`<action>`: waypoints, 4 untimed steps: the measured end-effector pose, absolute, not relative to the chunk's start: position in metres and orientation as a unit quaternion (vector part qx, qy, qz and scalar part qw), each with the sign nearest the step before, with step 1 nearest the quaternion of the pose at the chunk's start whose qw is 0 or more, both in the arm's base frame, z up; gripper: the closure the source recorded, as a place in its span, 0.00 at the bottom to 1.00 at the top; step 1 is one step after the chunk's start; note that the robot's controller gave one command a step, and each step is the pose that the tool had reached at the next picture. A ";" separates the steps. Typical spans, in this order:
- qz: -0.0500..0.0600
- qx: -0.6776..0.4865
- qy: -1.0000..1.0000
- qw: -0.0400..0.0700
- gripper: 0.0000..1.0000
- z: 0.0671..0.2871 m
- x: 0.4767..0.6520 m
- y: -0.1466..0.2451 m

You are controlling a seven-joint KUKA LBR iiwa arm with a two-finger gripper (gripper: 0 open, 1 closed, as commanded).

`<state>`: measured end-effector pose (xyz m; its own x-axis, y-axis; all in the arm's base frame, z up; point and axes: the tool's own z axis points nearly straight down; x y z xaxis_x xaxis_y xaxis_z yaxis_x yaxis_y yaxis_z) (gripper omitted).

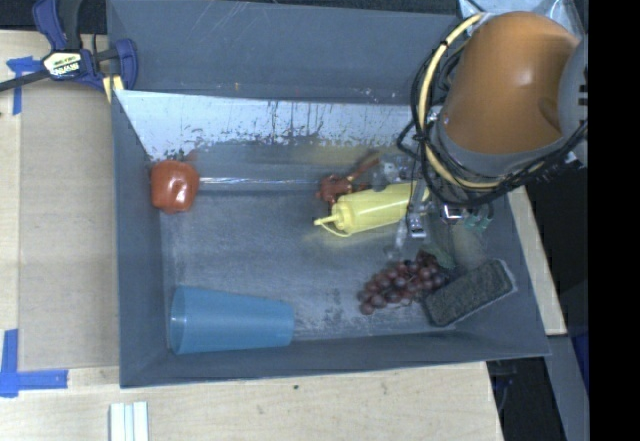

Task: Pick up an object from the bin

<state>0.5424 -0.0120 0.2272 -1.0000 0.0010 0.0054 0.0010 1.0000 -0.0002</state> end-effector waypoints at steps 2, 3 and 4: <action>0.001 0.064 -0.998 -0.004 0.00 0.080 0.517 -0.091; 0.001 0.069 -0.998 -0.012 0.00 0.158 0.500 -0.085; 0.001 0.064 -0.998 -0.004 0.00 0.064 0.514 -0.094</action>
Offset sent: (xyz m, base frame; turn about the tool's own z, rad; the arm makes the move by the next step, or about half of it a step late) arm -0.0284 -0.0826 -0.1572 -0.1356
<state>0.5136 -0.0941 0.0642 -0.9918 -0.1273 -0.0073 -0.1273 0.9919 -0.0030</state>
